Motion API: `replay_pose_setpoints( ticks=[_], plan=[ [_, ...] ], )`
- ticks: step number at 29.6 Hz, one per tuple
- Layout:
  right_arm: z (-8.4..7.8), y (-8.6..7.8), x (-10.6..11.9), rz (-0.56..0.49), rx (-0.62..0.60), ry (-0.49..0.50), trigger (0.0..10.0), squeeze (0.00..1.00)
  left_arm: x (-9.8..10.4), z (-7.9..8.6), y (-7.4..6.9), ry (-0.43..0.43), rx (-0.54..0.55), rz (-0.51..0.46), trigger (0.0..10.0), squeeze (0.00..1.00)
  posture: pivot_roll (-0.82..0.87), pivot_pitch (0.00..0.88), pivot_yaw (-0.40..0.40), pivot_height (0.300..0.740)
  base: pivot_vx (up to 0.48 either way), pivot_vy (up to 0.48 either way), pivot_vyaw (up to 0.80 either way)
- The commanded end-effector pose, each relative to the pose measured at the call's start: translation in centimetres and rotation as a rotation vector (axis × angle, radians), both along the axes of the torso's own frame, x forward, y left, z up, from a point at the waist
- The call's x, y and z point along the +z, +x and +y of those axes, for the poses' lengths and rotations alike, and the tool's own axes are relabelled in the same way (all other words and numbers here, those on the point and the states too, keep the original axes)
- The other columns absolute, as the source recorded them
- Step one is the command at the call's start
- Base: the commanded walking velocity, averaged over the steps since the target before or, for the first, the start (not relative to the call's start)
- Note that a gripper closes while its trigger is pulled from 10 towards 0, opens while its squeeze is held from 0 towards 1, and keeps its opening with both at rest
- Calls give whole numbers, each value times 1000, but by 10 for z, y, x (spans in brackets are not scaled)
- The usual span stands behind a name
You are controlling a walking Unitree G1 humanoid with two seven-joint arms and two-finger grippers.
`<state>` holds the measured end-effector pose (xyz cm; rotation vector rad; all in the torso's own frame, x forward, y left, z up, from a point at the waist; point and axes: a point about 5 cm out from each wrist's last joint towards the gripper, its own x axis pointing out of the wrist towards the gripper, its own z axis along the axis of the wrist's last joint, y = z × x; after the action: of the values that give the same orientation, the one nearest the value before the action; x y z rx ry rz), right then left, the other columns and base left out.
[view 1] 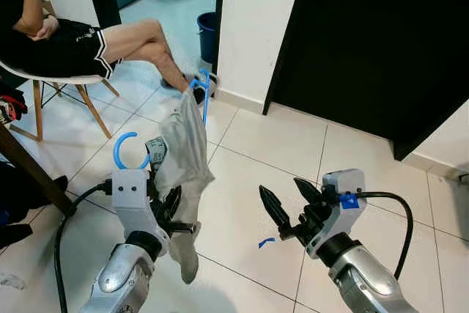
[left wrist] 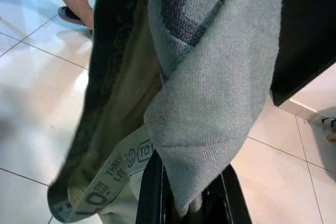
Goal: Hang hanger
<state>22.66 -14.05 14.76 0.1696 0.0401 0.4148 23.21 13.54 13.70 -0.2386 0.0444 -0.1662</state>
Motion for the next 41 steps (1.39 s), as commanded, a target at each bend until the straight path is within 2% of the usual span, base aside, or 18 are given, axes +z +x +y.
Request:
replay_pose_setpoints(
  ticks=[1, 11, 12, 13, 16, 17, 19, 21, 30, 38, 41],
  plan=[
    [-4, -5, 0, 12, -34, 47, 10000, 0, 2, 1, -5, -1, -16, 3, 10000, 0, 95, 185, -49, 740, 0, 0, 0],
    [-13, -4, -5, 57, -108, 99, 10000, 0, 1, 6, -5, -20, -14, 6, 10000, 0, 93, 189, -51, 740, 0, 0, 0],
    [-17, -4, -8, 71, -129, 106, 10000, 0, 1, 8, -5, -21, -12, 8, 10000, 0, 93, 193, -52, 740, 0, 0, 0],
    [-23, -4, -14, 97, -167, 107, 10000, 0, -1, 13, -5, 15, -5, 8, 10000, 0, 94, 194, -50, 740, 0, 0, 0],
    [-30, -5, -20, 120, -198, 103, 10000, 0, -3, 18, -4, 49, -1, 8, 10000, 0, 95, 195, -50, 740, 0, 0, 0],
    [-37, -7, -28, 150, -234, 92, 10000, 0, -9, 26, -3, 85, 20, 21, 10000, 0, 97, 202, -49, 740, 0, 0, 0],
    [-44, -10, -37, 190, -276, 94, 10000, 0, -20, 39, -2, 92, 59, 61, 10000, 0, 93, 206, -48, 740, 0, 0, 0],
    [-45, -11, -39, 199, -286, 100, 10000, 0, -24, 43, -2, 89, 71, 76, 10000, 0, 91, 206, -48, 740, 0, 0, 0],
    [-46, -14, -39, 204, -287, 112, 10000, 0, -26, 40, -7, 87, 69, 85, 10000, 0, 101, 208, -57, 740, 0, 0, 0],
    [-45, -12, -39, 193, -262, 90, 10000, 0, -27, 37, -2, 112, 55, 70, 10000, 0, 89, 206, -60, 740, 0, 0, 0],
    [-45, -12, -38, 191, -260, 86, 10000, 0, -26, 36, -2, 111, 49, 67, 10000, 0, 89, 211, -63, 740, 0, 0, 800]
  ],
)
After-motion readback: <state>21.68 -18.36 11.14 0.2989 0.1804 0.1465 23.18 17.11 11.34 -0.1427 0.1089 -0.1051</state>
